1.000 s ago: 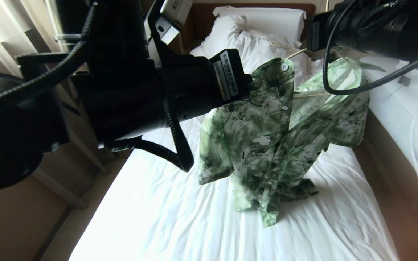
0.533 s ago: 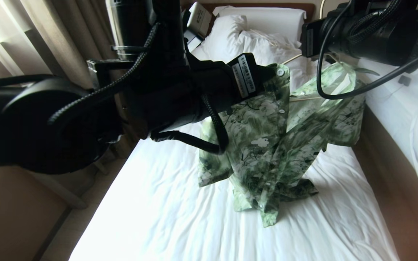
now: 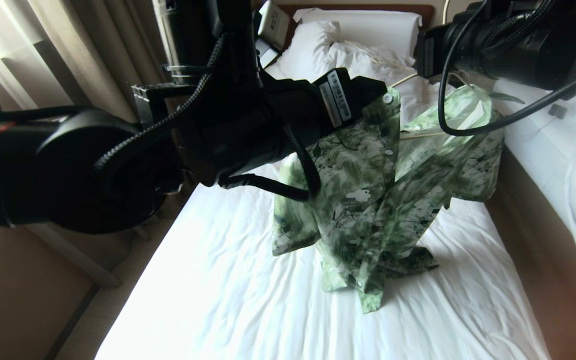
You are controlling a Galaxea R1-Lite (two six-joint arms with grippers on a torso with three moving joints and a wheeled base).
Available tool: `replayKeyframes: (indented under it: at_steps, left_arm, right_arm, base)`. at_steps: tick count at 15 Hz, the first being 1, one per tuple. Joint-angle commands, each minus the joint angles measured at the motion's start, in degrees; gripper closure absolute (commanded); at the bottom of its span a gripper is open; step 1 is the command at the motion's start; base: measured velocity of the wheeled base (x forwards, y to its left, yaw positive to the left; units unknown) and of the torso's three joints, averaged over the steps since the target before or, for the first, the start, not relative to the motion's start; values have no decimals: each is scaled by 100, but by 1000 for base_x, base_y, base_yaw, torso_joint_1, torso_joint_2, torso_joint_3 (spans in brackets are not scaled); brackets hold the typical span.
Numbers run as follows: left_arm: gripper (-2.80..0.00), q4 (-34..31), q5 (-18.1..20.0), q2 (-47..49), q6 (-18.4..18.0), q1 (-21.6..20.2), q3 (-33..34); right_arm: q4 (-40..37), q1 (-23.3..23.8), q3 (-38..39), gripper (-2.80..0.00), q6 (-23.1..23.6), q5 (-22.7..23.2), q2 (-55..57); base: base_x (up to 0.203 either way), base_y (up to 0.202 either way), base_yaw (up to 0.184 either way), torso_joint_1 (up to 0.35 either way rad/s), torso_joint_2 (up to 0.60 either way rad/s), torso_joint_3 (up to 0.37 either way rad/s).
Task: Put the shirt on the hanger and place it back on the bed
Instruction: Take the clothes hanger out of the clothes
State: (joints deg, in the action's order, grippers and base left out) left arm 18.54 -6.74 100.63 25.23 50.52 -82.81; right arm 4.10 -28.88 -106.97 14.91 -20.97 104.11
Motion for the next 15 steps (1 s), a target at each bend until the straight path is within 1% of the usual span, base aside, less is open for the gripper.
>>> replayKeyframes:
  at_steps: [1, 2, 3, 5, 8, 12, 14, 15]
  left_arm:
    - [-280, 27, -11, -15, -66, 179, 243]
    - [-280, 103, -21, 5, -187, 293, 307]
    - [-280, 307, -66, 81, -297, 321, 312]
    - [-280, 729, -219, 127, -470, 205, 307]
    - [-280, 802, -225, -15, -479, 4, 319]
    - [-280, 817, -214, -70, -467, -10, 330]
    - [-280, 859, -206, -103, -546, -152, 645]
    - [-280, 1029, -161, -145, -760, -277, 947]
  right_arm:
    - [3, -4, -8, 0, 3, -13, -5]
    - [3, -4, -8, 0, 3, -13, -5]
    - [3, -4, -7, 0, 3, -13, -7]
    - [3, -1, 11, 0, 3, -21, -31]
    - [3, 31, 36, 0, 3, -13, -12]
    - [3, 3, 89, 0, -36, -19, 10]
    - [-5, 14, 87, 0, -50, -19, -37]
    - [-5, 23, 80, 0, -50, -8, -65]
  base:
    - [0, 0, 0, 0, 0, 0]
    - [0, 0, 0, 0, 0, 0]
    - [0, 0, 0, 0, 0, 0]
    - [0, 0, 0, 0, 0, 0]
    - [0, 0, 0, 0, 0, 0]
    - [0, 0, 0, 0, 0, 0]
    - [0, 0, 0, 0, 0, 0]
    - [0, 0, 0, 0, 0, 0]
